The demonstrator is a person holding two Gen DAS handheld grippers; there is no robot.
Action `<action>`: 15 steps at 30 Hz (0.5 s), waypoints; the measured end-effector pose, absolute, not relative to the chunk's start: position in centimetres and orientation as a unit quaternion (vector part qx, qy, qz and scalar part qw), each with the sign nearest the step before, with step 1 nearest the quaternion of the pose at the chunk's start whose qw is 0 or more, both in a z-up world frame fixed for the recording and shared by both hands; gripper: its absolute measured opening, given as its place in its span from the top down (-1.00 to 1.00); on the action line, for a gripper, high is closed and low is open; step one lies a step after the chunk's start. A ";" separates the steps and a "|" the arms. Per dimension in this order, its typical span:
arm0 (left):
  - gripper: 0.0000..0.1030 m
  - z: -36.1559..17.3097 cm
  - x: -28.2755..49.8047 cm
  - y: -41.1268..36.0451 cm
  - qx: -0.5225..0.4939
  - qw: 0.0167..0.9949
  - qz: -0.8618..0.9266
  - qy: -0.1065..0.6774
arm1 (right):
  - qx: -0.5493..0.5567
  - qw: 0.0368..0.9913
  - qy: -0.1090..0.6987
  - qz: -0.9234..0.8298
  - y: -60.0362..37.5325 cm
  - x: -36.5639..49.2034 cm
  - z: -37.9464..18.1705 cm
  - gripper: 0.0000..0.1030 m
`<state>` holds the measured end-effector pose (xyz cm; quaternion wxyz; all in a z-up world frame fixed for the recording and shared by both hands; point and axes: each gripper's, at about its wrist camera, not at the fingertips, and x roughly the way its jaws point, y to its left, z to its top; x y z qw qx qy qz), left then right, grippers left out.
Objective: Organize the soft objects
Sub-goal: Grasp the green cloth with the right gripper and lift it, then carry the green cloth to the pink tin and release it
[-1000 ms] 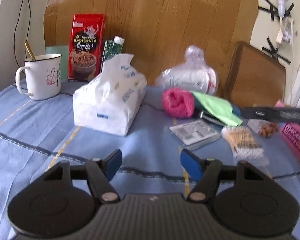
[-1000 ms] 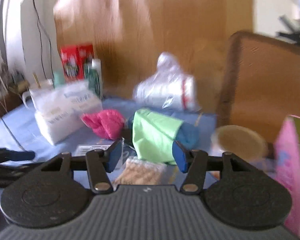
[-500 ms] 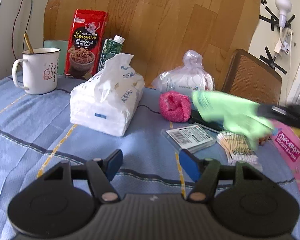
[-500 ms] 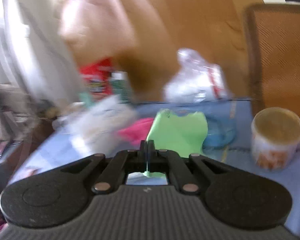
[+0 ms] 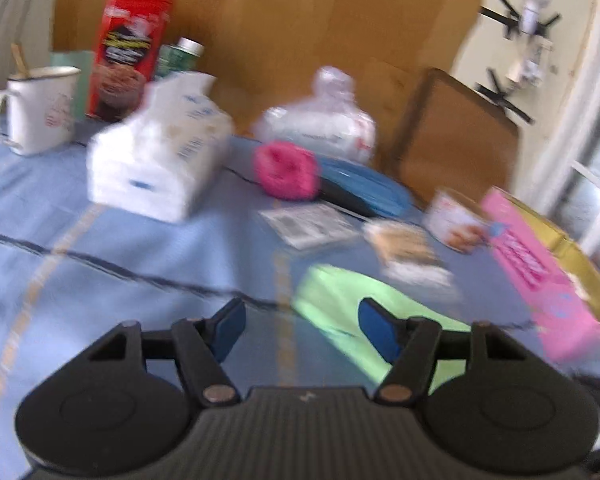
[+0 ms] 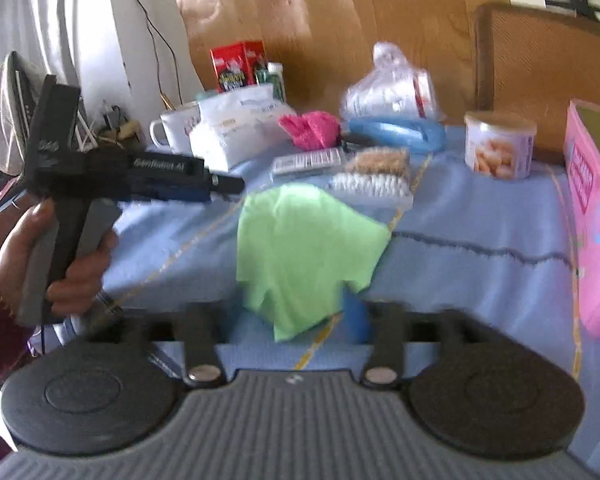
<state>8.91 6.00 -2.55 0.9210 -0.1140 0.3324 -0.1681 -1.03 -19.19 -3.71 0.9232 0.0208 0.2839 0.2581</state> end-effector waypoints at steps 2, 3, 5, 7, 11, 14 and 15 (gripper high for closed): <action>-0.29 -2.4 8.5 4.7 -0.111 0.913 -0.185 0.346 | 0.005 0.929 0.267 0.257 -18.8 -0.3 -3.6 -0.54; -0.31 -2.4 8.5 4.0 -0.111 0.907 -0.195 0.355 | -0.003 0.928 0.270 0.258 -18.4 0.3 -3.8 -0.55; -0.34 -2.7 8.8 2.6 -0.110 0.896 -0.201 0.379 | -0.018 0.924 0.288 0.251 -17.3 1.6 -4.4 -0.54; -0.21 -2.6 8.4 1.6 -0.104 0.898 -0.197 0.379 | -0.031 0.924 0.286 0.251 -16.6 2.3 -5.4 -0.28; 0.75 -2.2 8.2 -0.4 -0.115 0.874 -0.246 0.403 | -0.026 0.919 0.274 0.283 -16.7 1.4 -4.9 0.89; 0.76 0.1 7.9 -2.6 -0.091 0.878 -0.273 0.383 | -0.020 0.934 0.240 0.264 -17.9 0.4 -4.0 0.89; 0.76 1.2 7.7 -3.6 -0.083 0.880 -0.285 0.371 | -0.017 0.941 0.223 0.256 -18.6 0.1 -3.4 0.89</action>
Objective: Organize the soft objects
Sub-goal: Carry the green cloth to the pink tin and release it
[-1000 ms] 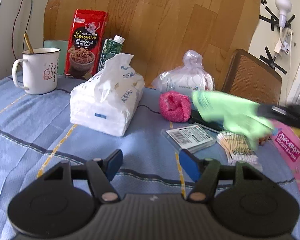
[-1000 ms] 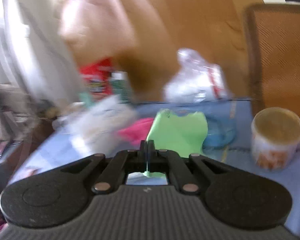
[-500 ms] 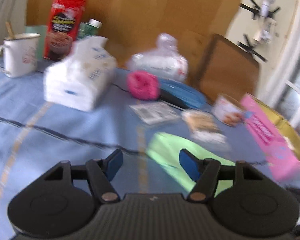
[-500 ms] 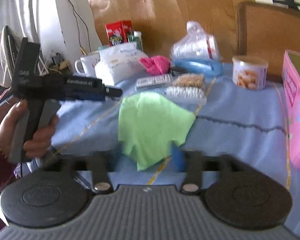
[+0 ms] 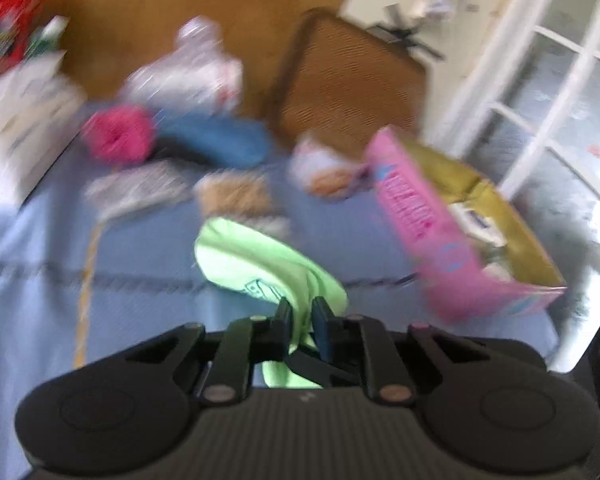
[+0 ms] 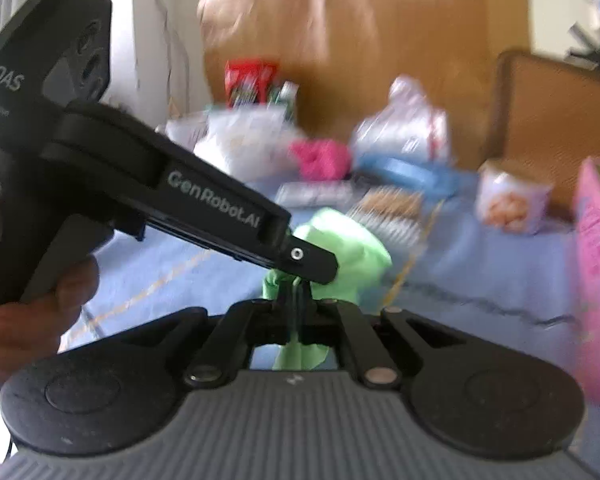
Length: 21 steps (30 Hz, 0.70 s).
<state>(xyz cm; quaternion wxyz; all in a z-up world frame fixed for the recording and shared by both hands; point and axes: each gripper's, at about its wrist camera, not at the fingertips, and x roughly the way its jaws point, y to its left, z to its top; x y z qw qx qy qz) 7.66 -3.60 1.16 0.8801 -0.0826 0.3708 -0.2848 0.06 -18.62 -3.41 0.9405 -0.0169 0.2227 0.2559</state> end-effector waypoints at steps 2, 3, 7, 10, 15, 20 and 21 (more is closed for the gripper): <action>0.76 3.2 7.7 -5.8 -0.067 0.881 -0.312 0.349 | -0.019 0.956 0.183 0.228 -20.3 -0.6 -2.1 0.89; 0.76 4.1 7.9 -7.2 -0.058 0.881 -0.326 0.339 | -0.018 0.963 0.166 0.214 -21.2 -0.8 -1.5 0.89; 0.76 6.5 8.6 -13.3 -0.027 0.871 -0.381 0.310 | -0.018 0.984 0.113 0.140 -25.7 -1.3 0.3 0.89; 0.76 7.1 9.3 -18.4 -0.009 0.857 -0.419 0.298 | -0.008 0.992 0.097 0.080 -29.4 -1.1 0.7 0.89; 0.76 5.7 10.0 -25.1 0.019 0.841 -0.444 0.309 | 0.021 0.993 0.116 -0.009 -35.7 -0.1 0.0 0.89; 0.70 4.0 11.0 -28.4 0.037 0.844 -0.425 0.325 | 0.041 0.987 0.138 -0.078 -39.6 0.8 -1.2 0.80; 0.68 3.9 11.3 -28.4 0.036 0.846 -0.422 0.326 | 0.043 0.985 0.143 -0.093 -40.2 0.8 -1.4 0.74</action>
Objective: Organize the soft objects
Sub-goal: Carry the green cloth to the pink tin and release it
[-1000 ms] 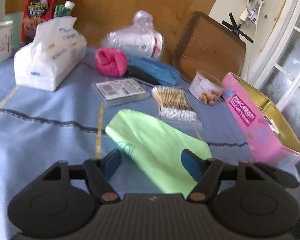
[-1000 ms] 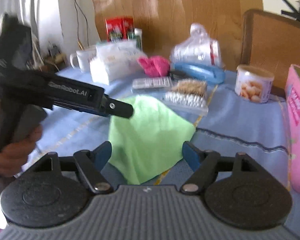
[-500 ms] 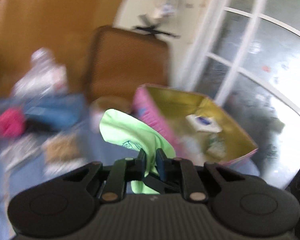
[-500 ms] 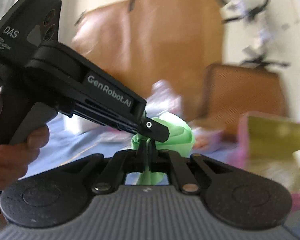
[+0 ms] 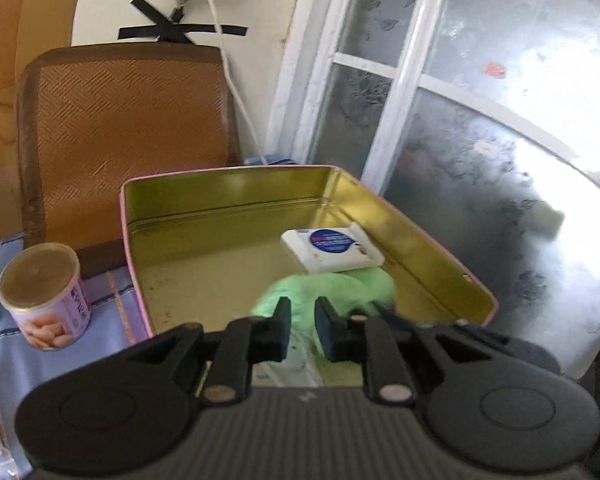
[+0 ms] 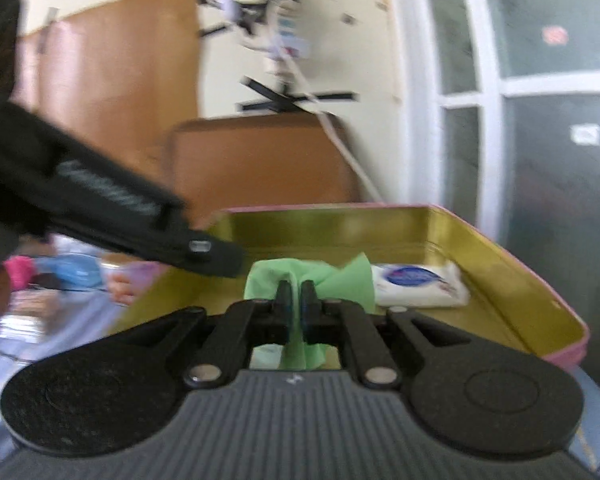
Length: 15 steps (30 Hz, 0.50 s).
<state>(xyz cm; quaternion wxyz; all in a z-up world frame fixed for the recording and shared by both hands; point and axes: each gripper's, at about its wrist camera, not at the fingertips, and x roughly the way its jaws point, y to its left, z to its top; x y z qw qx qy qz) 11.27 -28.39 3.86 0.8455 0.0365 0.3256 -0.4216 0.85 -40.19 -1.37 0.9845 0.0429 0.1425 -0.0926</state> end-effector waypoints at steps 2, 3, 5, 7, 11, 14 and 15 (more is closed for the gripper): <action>0.67 3.7 11.8 -27.9 0.030 0.846 -0.418 0.329 | 0.054 0.981 0.144 -0.119 -41.3 1.2 -1.7 0.14; 0.65 3.7 11.9 -27.2 0.025 0.848 -0.415 0.329 | 0.062 0.980 0.138 -0.130 -41.8 0.6 -2.0 -0.09; 0.59 4.2 11.9 -25.3 0.015 0.854 -0.410 0.321 | 0.079 0.978 0.116 -0.152 -42.6 -0.4 -2.0 -0.42; 0.52 4.6 11.7 -22.7 0.005 0.863 -0.401 0.306 | 0.091 0.976 0.102 -0.167 -43.1 -1.2 -1.7 -0.43; 0.45 4.8 11.2 -14.8 -0.021 0.890 -0.358 0.282 | 0.136 0.976 0.056 -0.161 -43.4 -3.2 -0.7 -0.41; 0.43 3.7 11.2 -7.8 -0.020 0.921 -0.276 0.275 | 0.136 0.984 0.037 -0.106 -41.1 -3.4 0.4 -0.17; 0.43 3.2 11.2 -5.5 -0.022 0.929 -0.247 0.276 | 0.129 0.988 0.040 -0.081 -40.1 -2.9 0.8 -0.06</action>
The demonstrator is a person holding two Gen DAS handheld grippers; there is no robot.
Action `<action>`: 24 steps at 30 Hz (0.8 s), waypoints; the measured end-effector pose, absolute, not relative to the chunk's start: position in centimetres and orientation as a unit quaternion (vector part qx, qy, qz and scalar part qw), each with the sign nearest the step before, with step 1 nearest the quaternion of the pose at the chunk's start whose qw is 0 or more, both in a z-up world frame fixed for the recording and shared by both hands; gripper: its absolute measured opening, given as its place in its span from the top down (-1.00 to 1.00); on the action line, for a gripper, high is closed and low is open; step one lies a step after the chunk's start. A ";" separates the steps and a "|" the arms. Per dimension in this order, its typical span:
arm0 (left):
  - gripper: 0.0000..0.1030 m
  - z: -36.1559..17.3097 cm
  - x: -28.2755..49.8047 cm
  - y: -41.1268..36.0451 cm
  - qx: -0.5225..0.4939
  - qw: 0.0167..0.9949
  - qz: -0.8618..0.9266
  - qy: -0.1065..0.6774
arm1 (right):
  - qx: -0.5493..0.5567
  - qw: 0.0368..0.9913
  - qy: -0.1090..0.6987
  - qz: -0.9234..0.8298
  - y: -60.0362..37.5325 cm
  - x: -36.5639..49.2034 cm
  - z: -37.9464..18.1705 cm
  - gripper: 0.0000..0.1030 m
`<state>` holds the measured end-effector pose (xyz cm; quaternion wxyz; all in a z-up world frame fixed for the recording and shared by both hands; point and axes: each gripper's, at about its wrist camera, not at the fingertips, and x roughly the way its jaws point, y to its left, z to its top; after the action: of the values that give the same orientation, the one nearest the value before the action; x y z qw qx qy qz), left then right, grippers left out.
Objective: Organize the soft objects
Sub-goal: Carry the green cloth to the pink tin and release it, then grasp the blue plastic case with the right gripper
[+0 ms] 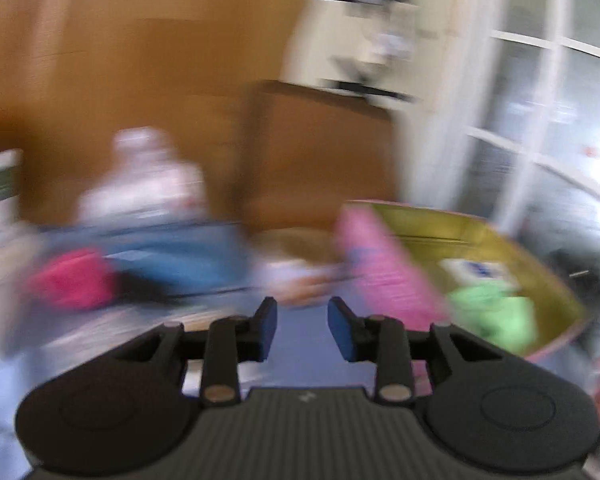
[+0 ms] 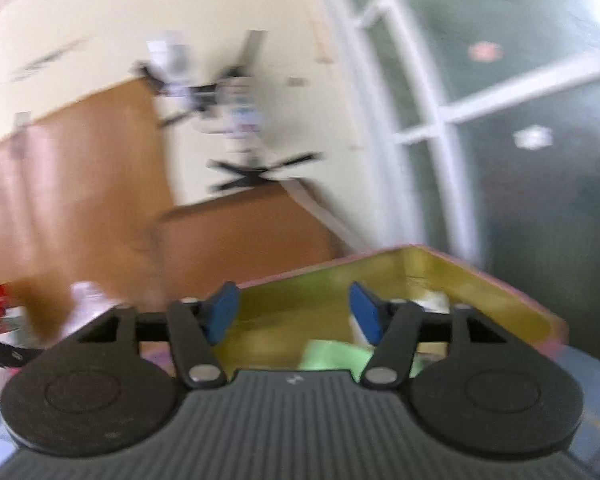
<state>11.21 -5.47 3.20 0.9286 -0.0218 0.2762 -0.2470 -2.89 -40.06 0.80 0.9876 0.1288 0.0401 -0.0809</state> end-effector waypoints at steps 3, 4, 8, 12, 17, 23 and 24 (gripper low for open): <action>0.43 1.1 11.4 0.3 -0.006 0.946 -0.154 0.286 | 0.106 0.992 0.062 0.024 -35.4 -0.9 1.6 0.02; 0.43 0.2 11.4 2.0 -0.005 0.948 -0.128 0.290 | 0.097 0.990 0.080 0.065 -33.4 0.2 1.7 0.04; 0.43 -3.0 12.1 6.1 -0.031 0.945 -0.079 0.317 | 0.053 0.967 0.166 0.185 -26.1 6.2 1.0 0.03; 0.31 -3.1 11.9 6.6 -0.053 0.951 -0.084 0.291 | -0.048 0.947 0.234 0.212 -19.9 15.1 0.7 -0.22; 0.27 -2.7 11.2 6.0 -0.041 0.958 -0.100 0.265 | -0.221 0.893 0.344 0.186 -14.6 25.6 -0.9 -0.38; 0.27 -2.9 11.3 7.9 -0.089 0.955 -0.114 0.257 | -0.298 0.833 0.424 0.194 -13.2 29.9 -4.7 -0.37; 0.27 -2.9 11.4 8.2 -0.100 0.954 -0.114 0.258 | -0.289 0.840 0.415 0.195 -13.3 30.1 -4.8 -0.36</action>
<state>11.39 8.25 -2.90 0.9541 -0.0997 0.2583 -0.1145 30.09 -13.27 -4.77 0.8402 -0.2886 0.4155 0.1954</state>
